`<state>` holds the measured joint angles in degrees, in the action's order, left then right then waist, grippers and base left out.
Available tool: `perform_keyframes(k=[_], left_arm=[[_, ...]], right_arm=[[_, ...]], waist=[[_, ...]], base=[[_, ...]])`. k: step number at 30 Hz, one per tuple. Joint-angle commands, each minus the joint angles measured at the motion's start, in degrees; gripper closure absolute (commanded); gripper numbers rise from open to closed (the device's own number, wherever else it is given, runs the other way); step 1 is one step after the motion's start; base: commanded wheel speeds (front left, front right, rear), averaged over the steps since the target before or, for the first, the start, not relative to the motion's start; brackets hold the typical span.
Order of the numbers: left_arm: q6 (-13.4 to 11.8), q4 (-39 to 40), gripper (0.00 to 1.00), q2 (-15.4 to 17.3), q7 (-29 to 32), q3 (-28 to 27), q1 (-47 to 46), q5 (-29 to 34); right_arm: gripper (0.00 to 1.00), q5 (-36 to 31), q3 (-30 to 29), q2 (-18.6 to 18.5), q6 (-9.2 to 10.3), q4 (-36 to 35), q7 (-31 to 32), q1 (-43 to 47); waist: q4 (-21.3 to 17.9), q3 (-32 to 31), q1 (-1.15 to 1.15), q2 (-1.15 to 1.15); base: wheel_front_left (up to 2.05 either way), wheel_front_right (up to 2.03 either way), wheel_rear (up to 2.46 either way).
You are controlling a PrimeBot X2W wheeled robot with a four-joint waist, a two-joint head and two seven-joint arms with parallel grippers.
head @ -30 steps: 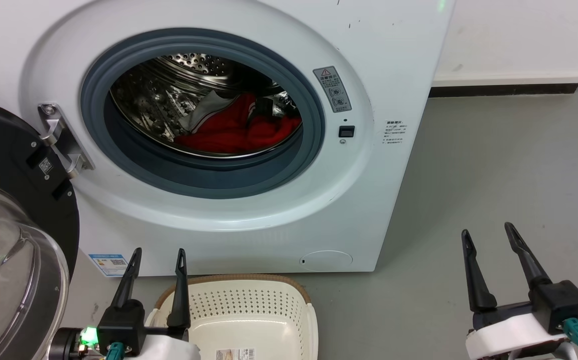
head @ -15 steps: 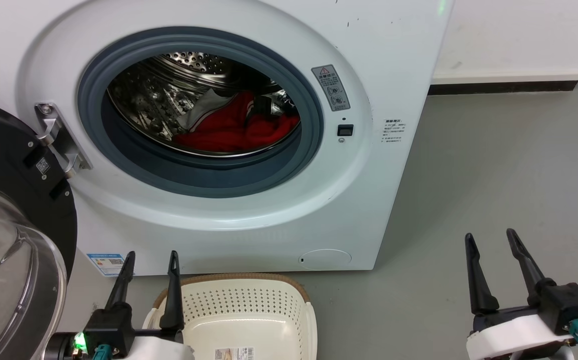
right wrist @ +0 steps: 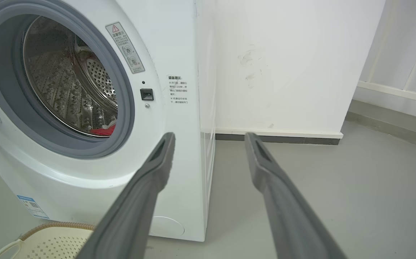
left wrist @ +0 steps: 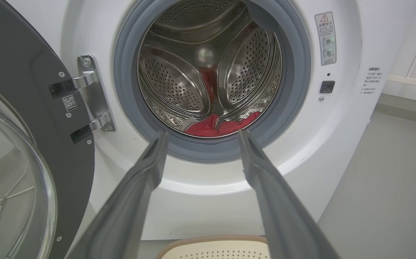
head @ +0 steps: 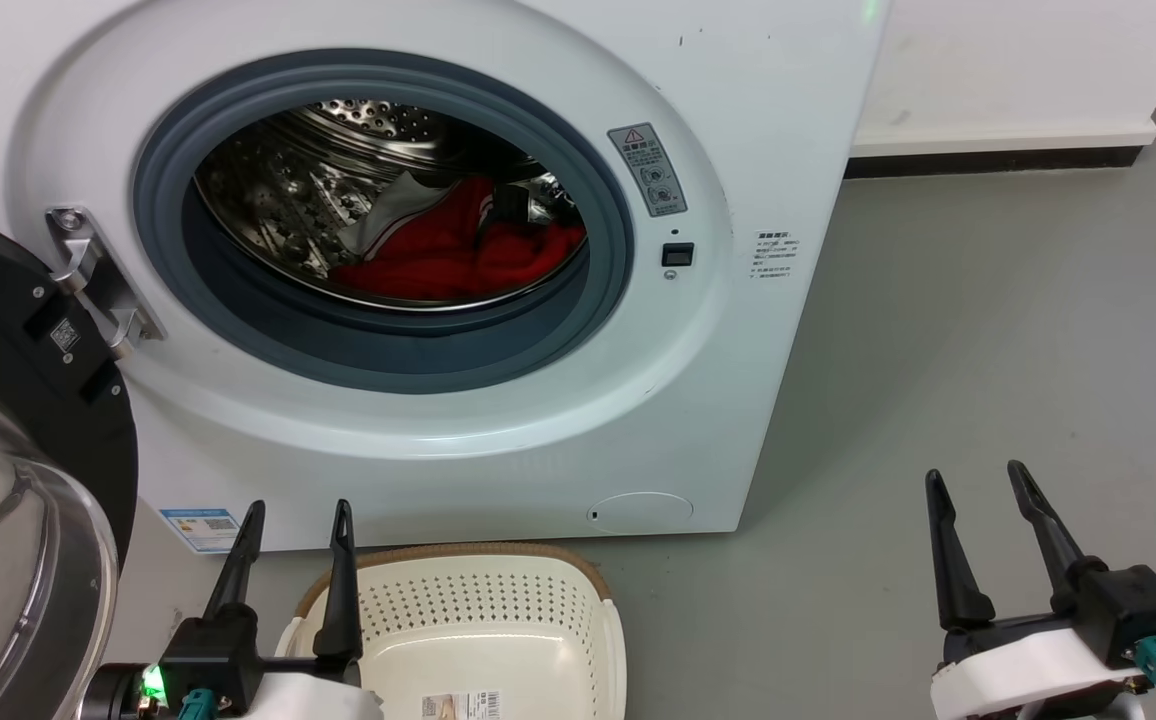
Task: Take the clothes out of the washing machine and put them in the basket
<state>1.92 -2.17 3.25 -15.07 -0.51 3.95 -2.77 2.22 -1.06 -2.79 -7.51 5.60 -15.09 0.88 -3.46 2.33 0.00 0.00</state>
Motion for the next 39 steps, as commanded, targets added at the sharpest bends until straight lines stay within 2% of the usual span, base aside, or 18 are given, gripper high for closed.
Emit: perform_keyframes(k=[1, 6, 10, 17, 22, 25, 27, 34, 39], left_arm=[[0.21, 0.07, 0.00, -0.09, -0.16, -0.16, 0.49, 0.04], [1.02, -0.43, 0.00, -0.12, -0.16, -0.61, 0.10, 0.57], [1.82, -0.88, 0.00, 0.44, -0.16, -1.54, -1.48, 0.39], [3.84, -3.42, 0.00, 5.63, -0.15, -3.46, -9.86, 0.18], [5.21, -7.70, 0.00, 13.98, -0.16, -3.15, -20.86, -1.34], [5.46, -10.80, 0.00, 19.81, 3.33, -1.67, -30.13, -3.60], [5.52, -12.25, 0.00, 24.20, 6.87, 2.56, -36.28, -5.35], [5.53, -16.90, 0.00, 35.93, 23.45, 16.34, -59.46, -11.55], [5.46, -23.18, 0.00, 41.56, 32.17, 23.65, -73.81, -14.21]], right_arm=[[0.00, 0.58, -0.27, -0.18, 0.04, 0.19, -0.12, -0.62], [0.00, 0.10, -1.36, -0.18, 0.04, 0.51, -0.12, -1.26], [0.00, 0.14, -2.33, -0.16, 0.04, 0.15, -0.12, -2.51], [0.00, 2.52, -2.14, -0.16, 0.04, -1.21, -0.11, -6.42], [0.00, 4.51, -0.85, -0.10, 0.04, -2.43, -0.12, -9.24], [0.00, 5.42, 0.76, -0.06, 0.04, -2.61, -0.11, -10.79], [0.00, 6.05, 2.07, -0.05, 0.04, -3.07, -0.12, -12.03], [0.00, 8.43, 5.02, -0.05, 0.04, -5.27, -0.11, -14.58], [0.00, 9.65, 8.22, -0.05, 0.05, -8.48, -0.12, -14.71]], waist=[[-0.25, -0.02, 0.00, 0.00], [-1.41, 0.80, 0.00, 0.00], [-3.21, 4.17, 0.00, 0.00], [-7.68, 14.67, 0.00, 0.00], [-11.10, 23.93, 0.00, 0.00], [-12.99, 29.13, 0.00, 0.00], [-14.06, 31.90, 0.00, 0.00], [-16.77, 39.49, 0.00, 0.00], [-19.75, 43.41, 0.00, 0.00]], base=[[0.00, 0.00, 0.00], [0.00, 0.00, 0.00], [0.00, 0.00, 0.00], [0.00, 0.00, 0.00], [0.00, 0.00, 0.00], [0.00, 0.00, 0.00], [0.00, 0.00, 0.00], [0.00, 0.00, 0.00], [0.00, 0.00, 0.00]])
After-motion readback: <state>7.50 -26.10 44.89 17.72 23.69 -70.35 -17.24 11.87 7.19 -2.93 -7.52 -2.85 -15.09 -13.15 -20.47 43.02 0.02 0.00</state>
